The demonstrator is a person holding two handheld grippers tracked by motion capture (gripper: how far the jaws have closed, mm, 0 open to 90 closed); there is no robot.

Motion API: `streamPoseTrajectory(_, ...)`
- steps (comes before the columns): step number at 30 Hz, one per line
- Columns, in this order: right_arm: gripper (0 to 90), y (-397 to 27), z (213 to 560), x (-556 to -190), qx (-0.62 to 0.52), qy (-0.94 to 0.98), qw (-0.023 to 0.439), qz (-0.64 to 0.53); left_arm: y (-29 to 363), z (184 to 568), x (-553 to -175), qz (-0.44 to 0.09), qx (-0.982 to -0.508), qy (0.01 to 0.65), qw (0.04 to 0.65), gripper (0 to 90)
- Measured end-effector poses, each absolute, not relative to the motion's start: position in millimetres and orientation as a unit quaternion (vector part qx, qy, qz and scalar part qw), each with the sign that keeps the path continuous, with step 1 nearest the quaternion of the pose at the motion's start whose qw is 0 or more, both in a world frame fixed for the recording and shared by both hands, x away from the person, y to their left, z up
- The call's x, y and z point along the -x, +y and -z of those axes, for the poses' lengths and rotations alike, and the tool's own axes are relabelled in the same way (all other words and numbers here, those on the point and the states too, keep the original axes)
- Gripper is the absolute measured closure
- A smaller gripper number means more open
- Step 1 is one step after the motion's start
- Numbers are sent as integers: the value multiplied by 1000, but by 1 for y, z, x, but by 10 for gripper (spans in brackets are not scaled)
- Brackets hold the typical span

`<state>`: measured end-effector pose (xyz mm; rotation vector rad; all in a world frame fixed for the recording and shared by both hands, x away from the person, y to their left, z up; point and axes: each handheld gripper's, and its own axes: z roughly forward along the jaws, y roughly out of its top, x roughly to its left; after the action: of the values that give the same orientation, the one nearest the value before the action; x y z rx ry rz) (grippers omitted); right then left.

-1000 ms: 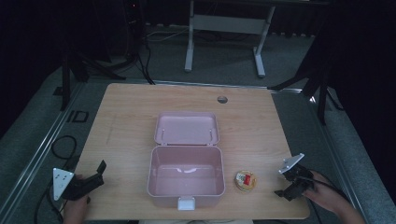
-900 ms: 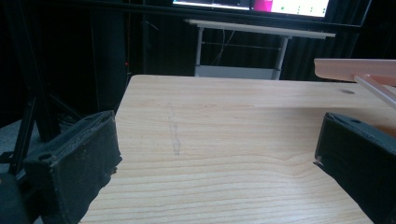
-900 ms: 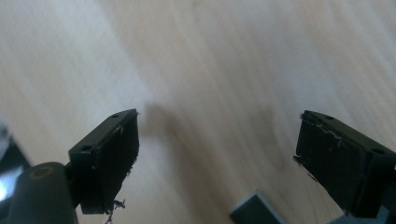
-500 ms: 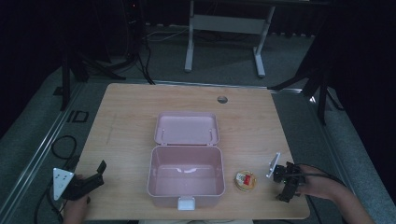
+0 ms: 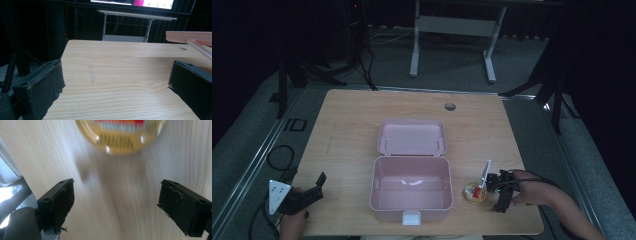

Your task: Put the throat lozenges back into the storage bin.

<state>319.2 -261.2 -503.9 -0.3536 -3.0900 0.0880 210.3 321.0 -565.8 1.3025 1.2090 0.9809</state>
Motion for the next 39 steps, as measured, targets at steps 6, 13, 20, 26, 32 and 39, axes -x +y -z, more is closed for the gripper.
streamPoseTrajectory(6,134,-242,506,-326,98,-995,19,-24,321,566,-210,-410,-545,504,530,3)
streamPoseTrajectory(13,134,-224,508,-331,83,-996,22,-24,321,566,-210,-409,-546,503,531,3)
streamPoseTrajectory(20,135,-206,513,-334,61,-998,24,-26,321,566,-210,-407,-547,502,532,3)
streamPoseTrajectory(26,146,-197,515,-334,50,-998,25,-34,322,566,-210,-405,-548,502,534,3)
streamPoseTrajectory(32,194,-197,513,-335,51,-998,21,-40,322,566,-210,-404,-548,501,534,3)
streamPoseTrajectory(39,198,-196,501,-335,59,-997,37,-43,322,566,-210,-404,-548,502,533,3)
